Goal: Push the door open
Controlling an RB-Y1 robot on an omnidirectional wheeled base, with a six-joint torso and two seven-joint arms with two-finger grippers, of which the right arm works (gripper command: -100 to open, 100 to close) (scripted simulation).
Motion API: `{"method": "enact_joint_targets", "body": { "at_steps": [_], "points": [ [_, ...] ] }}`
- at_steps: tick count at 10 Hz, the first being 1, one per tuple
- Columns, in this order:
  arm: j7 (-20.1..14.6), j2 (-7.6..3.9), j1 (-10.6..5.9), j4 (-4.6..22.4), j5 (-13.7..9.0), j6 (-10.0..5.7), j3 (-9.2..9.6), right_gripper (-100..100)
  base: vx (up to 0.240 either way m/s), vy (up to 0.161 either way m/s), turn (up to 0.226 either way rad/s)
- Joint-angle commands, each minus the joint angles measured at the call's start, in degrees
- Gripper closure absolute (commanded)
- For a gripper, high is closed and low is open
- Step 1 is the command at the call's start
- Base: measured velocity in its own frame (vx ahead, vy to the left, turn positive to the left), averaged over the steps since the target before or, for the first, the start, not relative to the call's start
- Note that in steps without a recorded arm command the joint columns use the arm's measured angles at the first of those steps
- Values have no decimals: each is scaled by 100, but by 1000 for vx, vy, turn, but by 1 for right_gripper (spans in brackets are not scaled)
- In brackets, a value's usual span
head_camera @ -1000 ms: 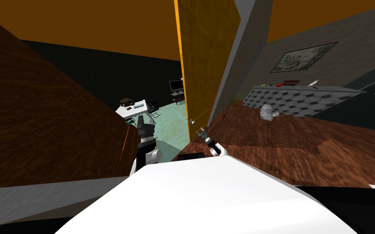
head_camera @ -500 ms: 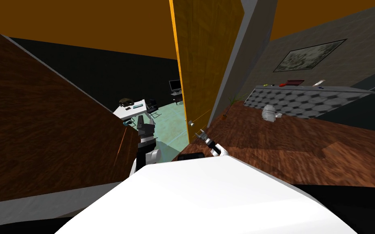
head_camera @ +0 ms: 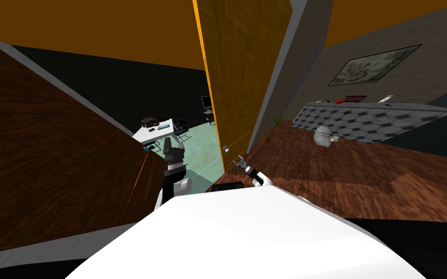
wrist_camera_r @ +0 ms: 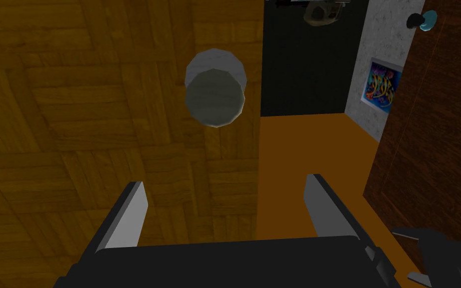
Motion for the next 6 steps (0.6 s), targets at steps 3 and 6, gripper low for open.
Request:
{"method": "enact_joint_targets", "body": {
  "at_steps": [3,6],
  "points": [
    [64,51,-8,38,-4,15,-17,-100,106,33,25],
    [152,145,-16,84,-20,54,-48,-100,206,129,35]
  ]
}}
